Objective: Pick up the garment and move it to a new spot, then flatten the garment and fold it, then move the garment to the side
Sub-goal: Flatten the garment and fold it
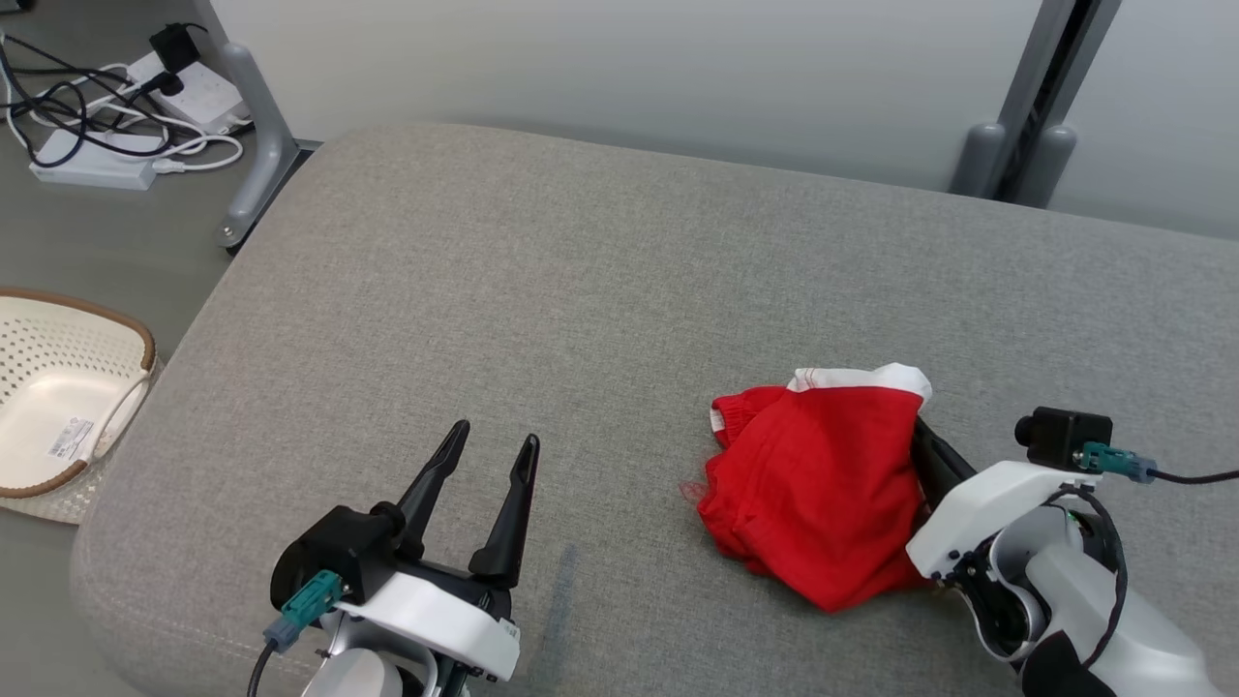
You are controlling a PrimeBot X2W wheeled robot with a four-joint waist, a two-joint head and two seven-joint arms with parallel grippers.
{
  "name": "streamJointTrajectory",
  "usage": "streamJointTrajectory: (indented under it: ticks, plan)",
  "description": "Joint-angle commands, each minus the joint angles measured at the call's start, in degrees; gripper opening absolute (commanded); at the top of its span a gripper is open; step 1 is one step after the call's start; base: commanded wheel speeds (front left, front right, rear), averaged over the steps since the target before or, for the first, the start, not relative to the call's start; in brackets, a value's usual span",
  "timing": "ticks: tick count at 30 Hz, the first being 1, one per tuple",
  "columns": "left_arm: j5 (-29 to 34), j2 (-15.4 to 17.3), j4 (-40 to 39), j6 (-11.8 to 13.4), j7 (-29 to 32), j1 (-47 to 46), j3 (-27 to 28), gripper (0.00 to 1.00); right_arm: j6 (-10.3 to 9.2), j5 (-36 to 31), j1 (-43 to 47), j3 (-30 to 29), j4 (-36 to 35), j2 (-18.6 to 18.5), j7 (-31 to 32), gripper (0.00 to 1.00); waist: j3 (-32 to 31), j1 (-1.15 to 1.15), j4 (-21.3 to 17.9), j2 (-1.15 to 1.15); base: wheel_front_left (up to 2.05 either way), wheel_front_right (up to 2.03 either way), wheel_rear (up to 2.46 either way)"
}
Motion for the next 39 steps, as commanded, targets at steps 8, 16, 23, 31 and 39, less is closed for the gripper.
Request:
streamJointTrajectory:
  ticks: [8, 16, 23, 31, 39]
  plan:
    - [-1.3, 0.2, -0.2, -0.1, -0.2, -2.0, -0.3, 1.00, 0.00, 0.1, -5.6, 4.4, 2.3, -1.6, -0.5, 0.00, 2.4, 0.00, 3.4, 0.00, 0.00, 0.00, 0.00]
    - [-2.0, 0.2, 0.2, -0.1, -0.2, -1.9, -0.5, 1.00, -0.01, -2.9, -8.5, 10.3, 7.5, -2.8, -0.8, 0.00, 2.7, 0.00, 5.0, 0.00, 0.00, 0.00, 0.00]
    - [-2.1, 0.2, 0.4, 0.0, -0.2, -1.4, 0.0, 1.00, -0.01, -3.5, -10.8, 8.6, 9.6, -2.1, -2.5, 0.00, 1.6, 0.00, 4.1, 0.00, 0.00, 0.00, 0.00]
    - [-2.1, 0.2, 0.4, 0.2, -0.2, -0.8, -0.1, 1.00, 0.00, -5.8, -7.8, 5.9, -0.9, 0.6, -2.5, 0.00, 0.4, 0.00, 3.0, 0.00, 0.00, 0.00, 0.00]
    - [-1.8, 0.2, 0.7, 0.2, -0.2, -0.6, -0.3, 1.00, -0.01, -5.3, -5.3, 10.5, 1.3, 1.4, 0.8, 0.00, 0.1, 0.00, 3.4, 0.00, 0.00, 0.00, 0.00]
